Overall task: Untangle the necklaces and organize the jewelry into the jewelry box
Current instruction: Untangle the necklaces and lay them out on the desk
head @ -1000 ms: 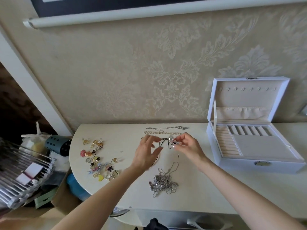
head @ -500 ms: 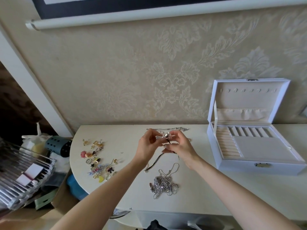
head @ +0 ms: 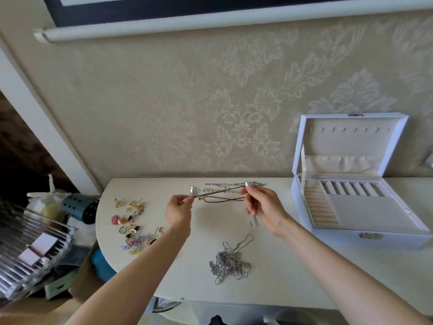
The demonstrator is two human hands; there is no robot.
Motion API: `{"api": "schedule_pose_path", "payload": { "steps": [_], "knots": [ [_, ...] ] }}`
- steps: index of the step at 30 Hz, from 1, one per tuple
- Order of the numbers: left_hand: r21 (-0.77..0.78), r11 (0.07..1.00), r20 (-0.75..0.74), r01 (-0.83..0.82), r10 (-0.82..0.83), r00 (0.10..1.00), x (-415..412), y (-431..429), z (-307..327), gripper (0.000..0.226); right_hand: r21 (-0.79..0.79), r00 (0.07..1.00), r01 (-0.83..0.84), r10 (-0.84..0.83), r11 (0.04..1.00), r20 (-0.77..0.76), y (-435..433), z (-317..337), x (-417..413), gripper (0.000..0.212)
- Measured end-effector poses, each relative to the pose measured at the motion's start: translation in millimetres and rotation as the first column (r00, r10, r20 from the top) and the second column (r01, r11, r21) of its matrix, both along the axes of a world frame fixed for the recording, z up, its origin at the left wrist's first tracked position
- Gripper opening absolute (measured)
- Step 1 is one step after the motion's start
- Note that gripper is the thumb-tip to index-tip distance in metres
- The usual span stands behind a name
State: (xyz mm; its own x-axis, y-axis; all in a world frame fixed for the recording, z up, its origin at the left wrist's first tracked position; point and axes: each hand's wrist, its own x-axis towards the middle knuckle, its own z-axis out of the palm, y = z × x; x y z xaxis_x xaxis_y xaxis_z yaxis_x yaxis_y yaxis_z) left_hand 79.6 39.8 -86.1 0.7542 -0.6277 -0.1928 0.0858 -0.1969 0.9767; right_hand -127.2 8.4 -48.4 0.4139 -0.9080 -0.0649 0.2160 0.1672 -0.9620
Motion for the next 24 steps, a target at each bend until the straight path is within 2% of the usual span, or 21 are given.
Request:
{"api": "schedule_pose_path", "payload": {
  "steps": [3, 6, 10, 15, 18, 24],
  "knots": [
    [0.026, 1.000, -0.024, -0.005, 0.005, 1.000, 5.0, -1.4, -4.4, 0.013, -0.045, 0.997, 0.049, -0.052, 0.998, -0.053, -6.8, 3.5, -3.8, 0.030],
    [0.077, 0.997, -0.016, 0.015, -0.014, 1.000, 8.7, -5.9, -7.6, 0.011, -0.141, 0.949, 0.149, -0.182, 0.979, -0.259, -16.5, -2.8, -7.6, 0.027],
    [0.182, 0.982, 0.042, 0.056, -0.065, 0.997, 17.4, -13.9, -17.6, 0.014, -0.304, 0.777, 0.179, -0.325, 0.935, -0.540, -31.4, -22.4, -19.4, 0.019],
    [0.295, 0.955, 0.214, 0.044, -0.111, 0.971, 18.3, -20.1, -21.0, 0.008, -0.364, 0.553, 0.166, -0.392, 0.917, -0.735, -41.1, -48.5, -36.4, 0.014],
    [0.361, 0.932, 0.312, 0.029, -0.150, 0.938, 20.3, -24.1, -24.2, 0.008, -0.394, 0.474, 0.155, -0.418, 0.906, -0.775, -44.0, -58.8, -40.8, 0.014],
    [0.425, 0.905, 0.367, 0.028, -0.200, 0.908, 21.5, -25.9, -25.0, 0.006, -0.538, 0.387, 0.088, -0.527, 0.838, -0.757, -45.8, -72.0, -41.7, 0.010]
  ]
}}
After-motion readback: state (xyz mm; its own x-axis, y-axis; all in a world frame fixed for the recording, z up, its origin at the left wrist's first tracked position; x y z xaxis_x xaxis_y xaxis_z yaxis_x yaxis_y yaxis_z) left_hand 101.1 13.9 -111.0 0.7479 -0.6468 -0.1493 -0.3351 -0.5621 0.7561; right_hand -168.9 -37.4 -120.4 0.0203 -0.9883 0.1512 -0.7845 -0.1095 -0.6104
